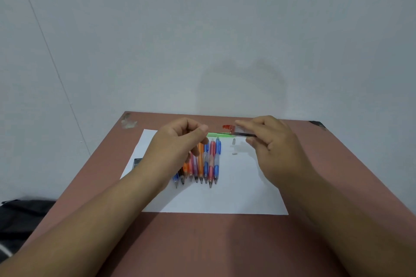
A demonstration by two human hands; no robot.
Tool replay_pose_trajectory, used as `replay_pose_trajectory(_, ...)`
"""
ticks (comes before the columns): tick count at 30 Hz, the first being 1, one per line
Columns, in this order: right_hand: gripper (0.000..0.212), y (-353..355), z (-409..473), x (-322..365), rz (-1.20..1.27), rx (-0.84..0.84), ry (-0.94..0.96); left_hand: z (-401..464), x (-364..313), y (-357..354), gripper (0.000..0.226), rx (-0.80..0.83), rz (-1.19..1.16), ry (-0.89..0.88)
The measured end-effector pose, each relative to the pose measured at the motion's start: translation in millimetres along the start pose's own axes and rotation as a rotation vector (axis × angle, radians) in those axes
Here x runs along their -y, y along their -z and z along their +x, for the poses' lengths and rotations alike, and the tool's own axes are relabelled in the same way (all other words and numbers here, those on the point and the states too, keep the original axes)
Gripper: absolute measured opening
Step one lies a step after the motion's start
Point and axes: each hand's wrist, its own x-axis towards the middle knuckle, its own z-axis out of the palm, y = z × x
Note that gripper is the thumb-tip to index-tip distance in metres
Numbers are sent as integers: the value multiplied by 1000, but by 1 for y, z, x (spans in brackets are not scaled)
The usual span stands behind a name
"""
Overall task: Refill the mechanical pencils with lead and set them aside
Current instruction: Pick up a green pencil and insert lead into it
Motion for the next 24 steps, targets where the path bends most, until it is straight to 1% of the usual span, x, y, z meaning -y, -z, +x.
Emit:
replay_pose_trajectory(3, 41, -1, -3, 1, 0, -2, -24, 0, 0, 0, 12, -36, 41, -29)
replay_pose_trajectory(8, 40, -1, -5, 2, -23, 14, -23, 1, 3, -1, 10, -47, 65, -55)
replay_pose_trajectory(14, 39, 0, -6, 1, -41, 49, -52, 1, 4, -4, 6, -66, 102, -55)
replay_pose_trajectory(19, 40, 2, -8, 1, -36, 53, -53, 2, 6, -6, 9, -61, 177, -61)
replay_pose_trajectory(24, 40, 3, -7, 1, -12, 61, -74, 3, 7, -4, 16, -69, 271, -118)
